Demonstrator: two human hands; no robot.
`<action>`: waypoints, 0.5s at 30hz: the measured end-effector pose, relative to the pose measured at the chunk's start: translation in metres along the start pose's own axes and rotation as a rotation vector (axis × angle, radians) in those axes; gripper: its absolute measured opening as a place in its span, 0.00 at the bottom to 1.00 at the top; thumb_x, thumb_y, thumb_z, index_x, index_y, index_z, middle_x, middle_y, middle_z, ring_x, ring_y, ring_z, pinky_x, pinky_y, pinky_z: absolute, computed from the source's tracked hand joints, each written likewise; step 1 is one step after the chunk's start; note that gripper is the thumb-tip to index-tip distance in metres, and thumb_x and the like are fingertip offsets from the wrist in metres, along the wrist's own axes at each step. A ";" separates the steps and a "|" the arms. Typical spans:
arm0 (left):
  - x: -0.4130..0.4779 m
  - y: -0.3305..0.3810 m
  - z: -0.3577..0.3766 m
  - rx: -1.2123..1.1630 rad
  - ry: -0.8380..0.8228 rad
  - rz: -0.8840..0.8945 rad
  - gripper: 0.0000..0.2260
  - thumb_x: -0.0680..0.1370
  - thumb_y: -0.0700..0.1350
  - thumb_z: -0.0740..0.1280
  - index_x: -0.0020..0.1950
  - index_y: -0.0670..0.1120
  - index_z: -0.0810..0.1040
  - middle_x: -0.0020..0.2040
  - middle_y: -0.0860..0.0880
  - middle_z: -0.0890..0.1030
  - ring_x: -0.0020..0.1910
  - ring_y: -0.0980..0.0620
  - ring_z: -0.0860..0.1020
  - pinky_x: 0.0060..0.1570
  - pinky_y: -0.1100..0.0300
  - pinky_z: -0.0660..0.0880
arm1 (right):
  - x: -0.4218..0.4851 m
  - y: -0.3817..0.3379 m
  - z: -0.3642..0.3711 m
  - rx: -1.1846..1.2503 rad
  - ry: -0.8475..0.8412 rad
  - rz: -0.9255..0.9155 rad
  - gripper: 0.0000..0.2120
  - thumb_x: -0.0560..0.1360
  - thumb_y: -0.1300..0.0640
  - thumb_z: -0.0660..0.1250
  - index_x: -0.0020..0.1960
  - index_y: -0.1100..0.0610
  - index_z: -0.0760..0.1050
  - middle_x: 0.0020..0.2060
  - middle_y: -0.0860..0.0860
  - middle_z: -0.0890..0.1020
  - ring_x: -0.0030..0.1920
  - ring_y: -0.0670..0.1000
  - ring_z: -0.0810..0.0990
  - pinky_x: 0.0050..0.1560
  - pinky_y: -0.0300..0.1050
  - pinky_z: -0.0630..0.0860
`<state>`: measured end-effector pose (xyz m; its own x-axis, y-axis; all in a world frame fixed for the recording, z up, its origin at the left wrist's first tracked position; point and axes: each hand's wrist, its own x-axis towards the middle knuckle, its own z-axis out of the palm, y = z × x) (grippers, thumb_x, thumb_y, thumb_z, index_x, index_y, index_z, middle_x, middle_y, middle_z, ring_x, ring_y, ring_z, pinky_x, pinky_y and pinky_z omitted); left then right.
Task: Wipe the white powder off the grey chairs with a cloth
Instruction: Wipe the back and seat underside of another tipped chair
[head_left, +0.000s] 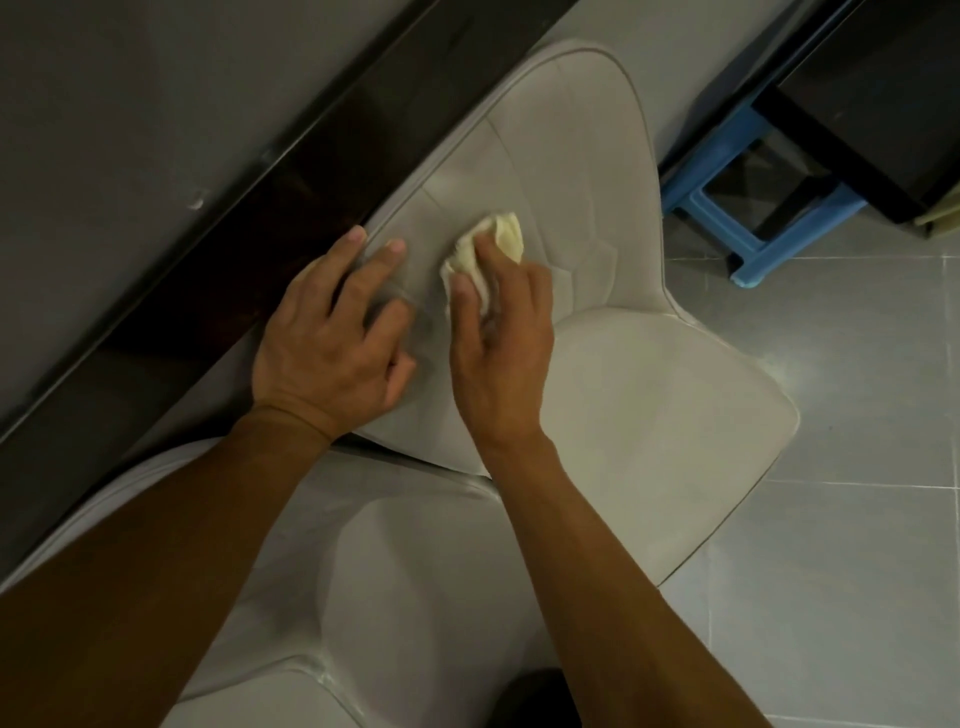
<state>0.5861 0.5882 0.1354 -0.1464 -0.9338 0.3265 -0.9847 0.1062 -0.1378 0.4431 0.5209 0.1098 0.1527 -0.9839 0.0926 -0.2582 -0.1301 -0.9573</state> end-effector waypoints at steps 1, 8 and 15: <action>0.000 0.000 0.000 -0.009 -0.001 0.003 0.08 0.78 0.46 0.63 0.51 0.42 0.75 0.72 0.40 0.70 0.73 0.36 0.66 0.63 0.40 0.73 | 0.005 -0.006 0.006 0.024 0.006 -0.032 0.17 0.81 0.57 0.66 0.69 0.58 0.75 0.56 0.55 0.75 0.54 0.48 0.76 0.54 0.41 0.76; 0.001 0.002 0.000 0.021 0.013 0.003 0.08 0.76 0.45 0.65 0.48 0.41 0.78 0.71 0.40 0.71 0.72 0.36 0.67 0.63 0.42 0.71 | -0.012 0.053 0.025 -0.141 -0.102 0.193 0.18 0.82 0.50 0.62 0.70 0.55 0.70 0.61 0.55 0.73 0.60 0.54 0.76 0.61 0.47 0.75; 0.000 0.001 0.000 0.004 0.009 0.005 0.08 0.75 0.44 0.64 0.47 0.41 0.79 0.71 0.40 0.70 0.71 0.36 0.68 0.62 0.42 0.72 | -0.074 0.110 -0.011 -0.246 -0.320 0.795 0.17 0.80 0.47 0.64 0.66 0.51 0.73 0.60 0.54 0.79 0.61 0.56 0.78 0.62 0.47 0.72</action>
<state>0.5854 0.5884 0.1352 -0.1519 -0.9301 0.3346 -0.9836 0.1090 -0.1434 0.3932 0.5777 0.0007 0.0910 -0.7183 -0.6898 -0.5932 0.5173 -0.6169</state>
